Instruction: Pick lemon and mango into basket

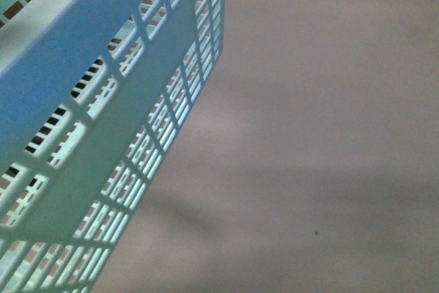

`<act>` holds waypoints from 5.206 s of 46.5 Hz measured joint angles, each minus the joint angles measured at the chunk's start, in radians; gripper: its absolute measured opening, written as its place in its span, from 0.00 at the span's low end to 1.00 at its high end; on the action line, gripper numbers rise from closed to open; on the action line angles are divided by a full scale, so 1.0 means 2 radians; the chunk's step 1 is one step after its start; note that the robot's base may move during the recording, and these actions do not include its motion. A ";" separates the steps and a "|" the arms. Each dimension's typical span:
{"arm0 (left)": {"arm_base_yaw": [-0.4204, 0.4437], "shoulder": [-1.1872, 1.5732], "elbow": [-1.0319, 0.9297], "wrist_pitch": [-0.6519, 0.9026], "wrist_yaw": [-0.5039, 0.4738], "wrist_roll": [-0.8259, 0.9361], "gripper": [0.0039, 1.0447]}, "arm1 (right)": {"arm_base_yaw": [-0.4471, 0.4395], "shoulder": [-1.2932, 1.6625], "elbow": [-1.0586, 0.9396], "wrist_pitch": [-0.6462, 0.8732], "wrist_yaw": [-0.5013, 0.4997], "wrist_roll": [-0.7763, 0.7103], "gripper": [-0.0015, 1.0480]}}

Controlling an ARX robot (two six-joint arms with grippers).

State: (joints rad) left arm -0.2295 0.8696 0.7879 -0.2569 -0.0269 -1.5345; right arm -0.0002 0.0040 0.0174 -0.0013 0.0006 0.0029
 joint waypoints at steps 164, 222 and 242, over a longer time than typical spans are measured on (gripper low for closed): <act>-0.002 -0.002 -0.001 0.000 0.000 0.000 0.07 | 0.000 0.000 0.000 0.000 0.000 0.000 0.92; -0.002 -0.002 -0.002 -0.001 -0.001 0.001 0.07 | 0.000 0.000 0.000 0.000 0.001 0.000 0.92; -0.002 -0.002 -0.002 -0.001 0.000 0.000 0.07 | 0.000 0.000 0.000 0.000 0.001 0.000 0.92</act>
State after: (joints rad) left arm -0.2344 0.8650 0.7845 -0.2588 -0.0269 -1.5345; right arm 0.0002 0.0040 0.0174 -0.0010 0.0017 0.0029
